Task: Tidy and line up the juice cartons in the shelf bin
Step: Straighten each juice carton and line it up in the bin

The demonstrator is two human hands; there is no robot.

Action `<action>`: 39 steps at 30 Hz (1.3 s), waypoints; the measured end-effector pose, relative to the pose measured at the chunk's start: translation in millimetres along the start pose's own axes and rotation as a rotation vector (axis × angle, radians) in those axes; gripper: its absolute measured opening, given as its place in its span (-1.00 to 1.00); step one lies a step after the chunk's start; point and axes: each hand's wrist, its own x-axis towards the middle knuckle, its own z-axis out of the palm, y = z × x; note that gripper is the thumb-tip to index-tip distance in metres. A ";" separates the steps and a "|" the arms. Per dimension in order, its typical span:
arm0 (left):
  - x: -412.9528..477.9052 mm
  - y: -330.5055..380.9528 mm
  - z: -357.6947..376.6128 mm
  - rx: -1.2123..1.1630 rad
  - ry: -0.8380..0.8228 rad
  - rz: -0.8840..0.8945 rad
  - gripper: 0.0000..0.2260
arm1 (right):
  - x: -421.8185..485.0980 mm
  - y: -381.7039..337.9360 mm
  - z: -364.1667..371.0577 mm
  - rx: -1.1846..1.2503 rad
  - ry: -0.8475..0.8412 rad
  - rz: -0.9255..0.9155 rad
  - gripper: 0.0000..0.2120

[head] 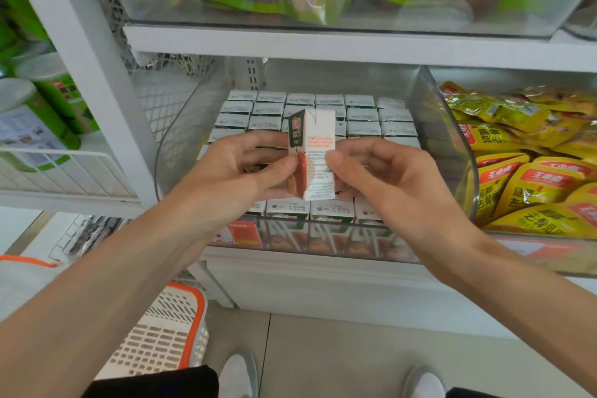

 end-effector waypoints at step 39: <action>1.5 -6.1 -7.5 0.165 -0.032 0.089 -0.70 | 1.0 0.4 1.4 0.005 0.017 0.042 -0.72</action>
